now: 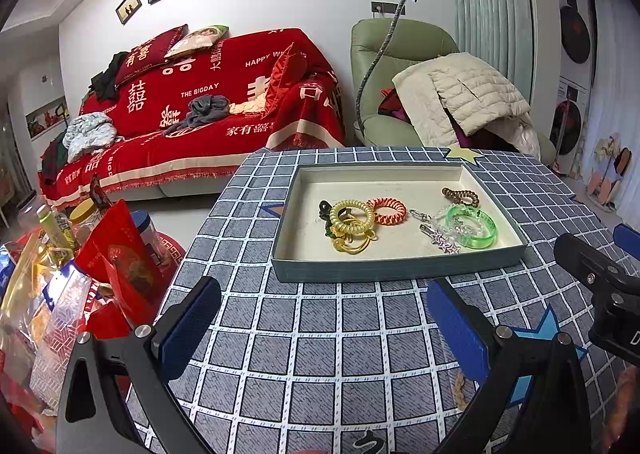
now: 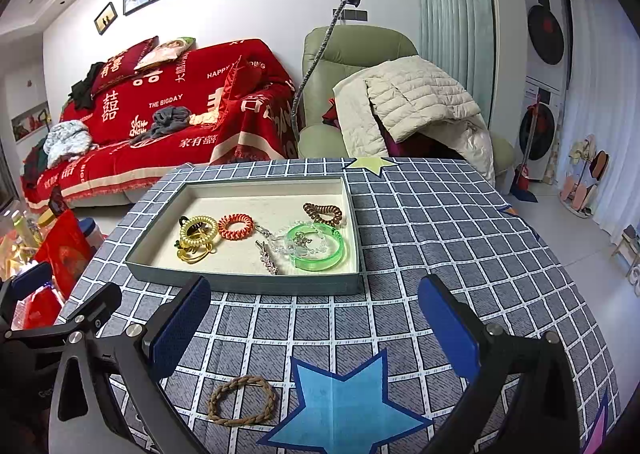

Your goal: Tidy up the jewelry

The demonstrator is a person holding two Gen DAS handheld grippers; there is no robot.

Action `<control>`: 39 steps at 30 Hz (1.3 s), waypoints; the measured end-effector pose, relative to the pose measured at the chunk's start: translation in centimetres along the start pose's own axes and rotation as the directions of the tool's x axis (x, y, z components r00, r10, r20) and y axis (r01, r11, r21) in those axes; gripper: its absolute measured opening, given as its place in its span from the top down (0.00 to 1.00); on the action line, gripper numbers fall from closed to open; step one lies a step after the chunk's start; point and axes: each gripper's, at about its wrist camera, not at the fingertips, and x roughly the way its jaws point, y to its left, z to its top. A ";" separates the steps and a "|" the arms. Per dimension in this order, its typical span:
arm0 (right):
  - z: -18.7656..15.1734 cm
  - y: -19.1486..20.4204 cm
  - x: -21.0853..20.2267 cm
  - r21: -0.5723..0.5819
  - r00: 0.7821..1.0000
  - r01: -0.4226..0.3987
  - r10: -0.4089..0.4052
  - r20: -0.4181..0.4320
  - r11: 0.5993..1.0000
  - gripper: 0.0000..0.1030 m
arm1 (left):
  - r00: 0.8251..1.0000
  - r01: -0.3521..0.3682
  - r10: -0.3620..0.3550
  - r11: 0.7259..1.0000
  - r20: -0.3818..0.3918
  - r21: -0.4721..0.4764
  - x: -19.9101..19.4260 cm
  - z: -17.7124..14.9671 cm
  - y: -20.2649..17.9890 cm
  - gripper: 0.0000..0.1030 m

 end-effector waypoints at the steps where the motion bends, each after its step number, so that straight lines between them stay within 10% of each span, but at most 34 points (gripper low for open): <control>1: 0.0 0.0 0.0 0.000 1.000 0.000 0.000 0.001 1.000 0.00 | 1.000 0.001 -0.001 1.000 0.000 0.000 0.0 0.0 0.0 0.00; 39: 0.2 0.2 -0.1 0.002 1.000 -0.003 0.003 0.002 1.000 0.00 | 1.000 0.001 -0.001 1.000 -0.002 0.004 -0.1 0.0 -0.2 0.00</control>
